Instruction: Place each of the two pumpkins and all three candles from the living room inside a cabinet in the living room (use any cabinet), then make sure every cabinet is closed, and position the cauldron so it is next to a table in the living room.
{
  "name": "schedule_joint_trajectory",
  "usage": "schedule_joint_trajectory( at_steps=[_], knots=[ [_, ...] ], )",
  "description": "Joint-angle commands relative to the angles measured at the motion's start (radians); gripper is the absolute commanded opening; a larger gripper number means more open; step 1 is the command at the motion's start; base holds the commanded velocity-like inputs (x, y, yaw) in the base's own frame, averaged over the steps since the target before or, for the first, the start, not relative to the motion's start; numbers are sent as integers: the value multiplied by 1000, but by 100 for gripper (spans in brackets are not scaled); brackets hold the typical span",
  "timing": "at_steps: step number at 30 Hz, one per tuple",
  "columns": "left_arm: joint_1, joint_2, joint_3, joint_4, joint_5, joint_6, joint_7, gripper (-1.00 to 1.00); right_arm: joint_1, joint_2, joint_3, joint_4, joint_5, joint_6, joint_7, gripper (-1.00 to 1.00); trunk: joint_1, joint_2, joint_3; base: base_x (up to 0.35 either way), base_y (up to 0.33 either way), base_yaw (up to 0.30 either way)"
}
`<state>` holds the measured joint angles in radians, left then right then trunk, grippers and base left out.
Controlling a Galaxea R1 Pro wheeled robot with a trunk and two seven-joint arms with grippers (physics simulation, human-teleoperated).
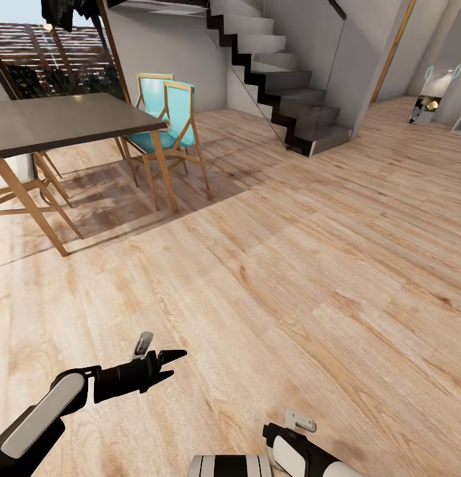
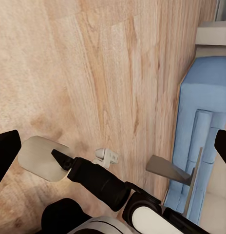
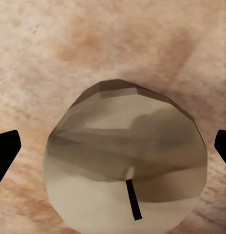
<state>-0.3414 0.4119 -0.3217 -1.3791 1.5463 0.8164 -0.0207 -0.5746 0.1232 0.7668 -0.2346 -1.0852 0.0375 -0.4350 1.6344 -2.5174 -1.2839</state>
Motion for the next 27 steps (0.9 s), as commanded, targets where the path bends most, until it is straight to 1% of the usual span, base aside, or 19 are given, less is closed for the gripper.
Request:
schedule_joint_trajectory(
  at_steps=[1, 9, 14, 27],
  knots=[
    [-1, 1, -1, 0, 0, 1, -2, 100, -1, -1, 8, -1, -4, 4, -7, 100, 0, 0, -1, 0, 0, 0],
    [-1, 1, 0, 0, 0, 1, -2, 100, -1, -1, 7, 1, -4, 4, -7, 100, 0, 0, -1, 0, 0, 0],
    [-1, 1, 0, 0, 0, 1, -2, 100, -1, -1, 7, 1, -4, 4, -7, 100, 2, -1, -20, 0, 0, 0],
    [-1, 1, 0, 0, 0, 1, -2, 100, -1, -1, 6, 1, -4, 4, -7, 100, 2, -1, -20, 0, 0, 0]
  ],
)
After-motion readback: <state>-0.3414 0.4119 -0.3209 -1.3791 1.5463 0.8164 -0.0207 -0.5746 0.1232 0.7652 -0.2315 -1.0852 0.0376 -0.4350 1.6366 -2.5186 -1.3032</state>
